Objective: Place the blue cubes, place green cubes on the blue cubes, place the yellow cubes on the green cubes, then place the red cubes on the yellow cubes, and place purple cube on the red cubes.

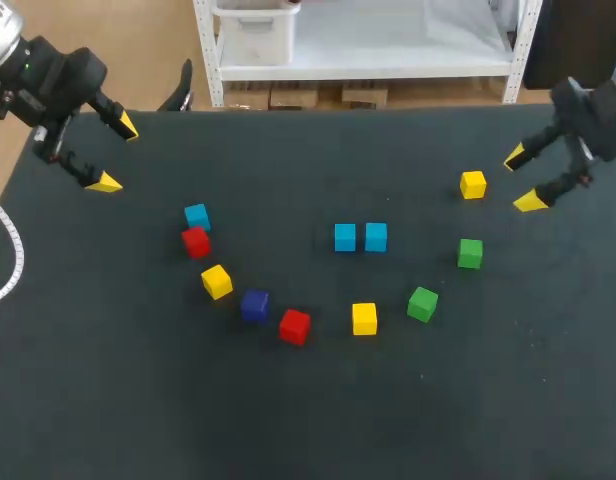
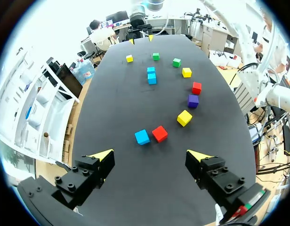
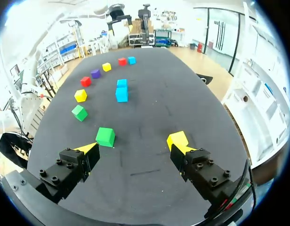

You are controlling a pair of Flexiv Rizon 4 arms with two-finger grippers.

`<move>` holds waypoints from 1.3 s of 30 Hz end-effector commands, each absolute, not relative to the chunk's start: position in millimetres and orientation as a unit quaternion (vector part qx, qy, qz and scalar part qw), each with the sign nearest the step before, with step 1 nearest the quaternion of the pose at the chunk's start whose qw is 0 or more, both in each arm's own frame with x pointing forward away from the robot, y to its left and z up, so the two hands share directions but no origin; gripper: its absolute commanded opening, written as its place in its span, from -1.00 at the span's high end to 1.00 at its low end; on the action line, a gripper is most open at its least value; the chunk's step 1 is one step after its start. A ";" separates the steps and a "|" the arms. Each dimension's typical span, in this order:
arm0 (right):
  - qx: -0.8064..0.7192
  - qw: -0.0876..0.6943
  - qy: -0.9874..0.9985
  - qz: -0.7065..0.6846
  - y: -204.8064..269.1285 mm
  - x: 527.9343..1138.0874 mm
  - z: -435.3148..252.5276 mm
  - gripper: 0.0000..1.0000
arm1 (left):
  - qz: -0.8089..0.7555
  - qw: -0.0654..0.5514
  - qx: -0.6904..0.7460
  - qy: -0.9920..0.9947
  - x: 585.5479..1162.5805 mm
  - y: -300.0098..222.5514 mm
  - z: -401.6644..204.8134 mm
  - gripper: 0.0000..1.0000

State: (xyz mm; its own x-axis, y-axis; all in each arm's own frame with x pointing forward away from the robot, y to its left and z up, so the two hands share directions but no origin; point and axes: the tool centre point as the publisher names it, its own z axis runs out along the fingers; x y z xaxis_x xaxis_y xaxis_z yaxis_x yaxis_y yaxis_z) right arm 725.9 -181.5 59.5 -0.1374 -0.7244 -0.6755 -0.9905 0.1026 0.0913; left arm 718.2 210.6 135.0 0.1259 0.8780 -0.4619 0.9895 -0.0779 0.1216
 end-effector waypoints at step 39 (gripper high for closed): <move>-0.615 0.224 0.708 0.266 -222.3 712.5 67.7 -1.00 | -0.135 0.207 0.722 0.646 717.9 211.2 134.7 -1.00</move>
State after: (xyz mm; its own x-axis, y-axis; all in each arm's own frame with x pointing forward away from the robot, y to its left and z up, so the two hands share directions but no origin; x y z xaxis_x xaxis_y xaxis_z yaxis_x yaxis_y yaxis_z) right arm 712.9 -222.3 67.8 -0.1441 -0.7524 -0.6428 -0.9895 0.1019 0.1025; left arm 718.2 210.6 135.0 0.1259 0.8780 -0.4619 0.9895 -0.0779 0.1216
